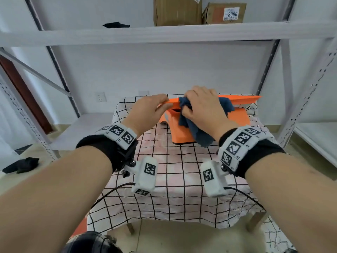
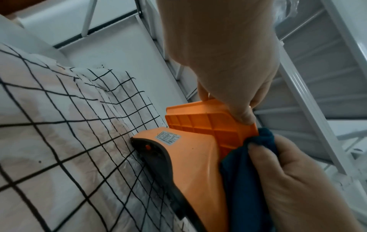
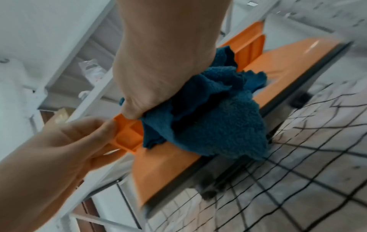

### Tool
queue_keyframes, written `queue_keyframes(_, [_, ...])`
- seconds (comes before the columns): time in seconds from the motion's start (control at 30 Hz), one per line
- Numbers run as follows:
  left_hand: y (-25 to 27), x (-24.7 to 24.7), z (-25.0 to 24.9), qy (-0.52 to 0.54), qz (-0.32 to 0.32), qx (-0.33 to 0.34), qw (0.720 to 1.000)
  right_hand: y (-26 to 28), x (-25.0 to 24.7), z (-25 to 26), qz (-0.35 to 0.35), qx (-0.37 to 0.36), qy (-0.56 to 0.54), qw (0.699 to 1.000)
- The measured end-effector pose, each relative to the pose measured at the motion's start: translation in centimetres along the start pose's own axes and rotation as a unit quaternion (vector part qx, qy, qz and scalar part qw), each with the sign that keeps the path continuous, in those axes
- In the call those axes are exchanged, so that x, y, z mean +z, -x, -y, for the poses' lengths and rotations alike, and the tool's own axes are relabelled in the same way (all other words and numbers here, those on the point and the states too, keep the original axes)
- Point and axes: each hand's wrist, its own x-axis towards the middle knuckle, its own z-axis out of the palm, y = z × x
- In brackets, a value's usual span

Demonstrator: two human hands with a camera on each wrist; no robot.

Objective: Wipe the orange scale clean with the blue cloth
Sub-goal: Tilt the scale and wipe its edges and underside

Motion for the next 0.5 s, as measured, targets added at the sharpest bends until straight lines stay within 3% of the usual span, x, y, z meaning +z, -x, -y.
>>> queue_keyframes(0.17, [-0.8, -1.0, -1.0, 0.011, 0.002, -0.008, 1.0, -0.8, -1.9, -0.5, 0.01, -0.025, -0.011, 1.0])
queue_keyframes(0.33, [-2.3, -3.9, -1.1, 0.055, -0.02, -0.021, 0.998, -2.6, -4.8, 1.0, -0.047, -0.007, -0.041, 0.998])
queue_keyframes(0.5, [-1.6, -4.8, -0.6, 0.08, 0.017, -0.04, 0.996, -2.9, -4.9, 1.4, -0.016, -0.013, -0.013, 1.0])
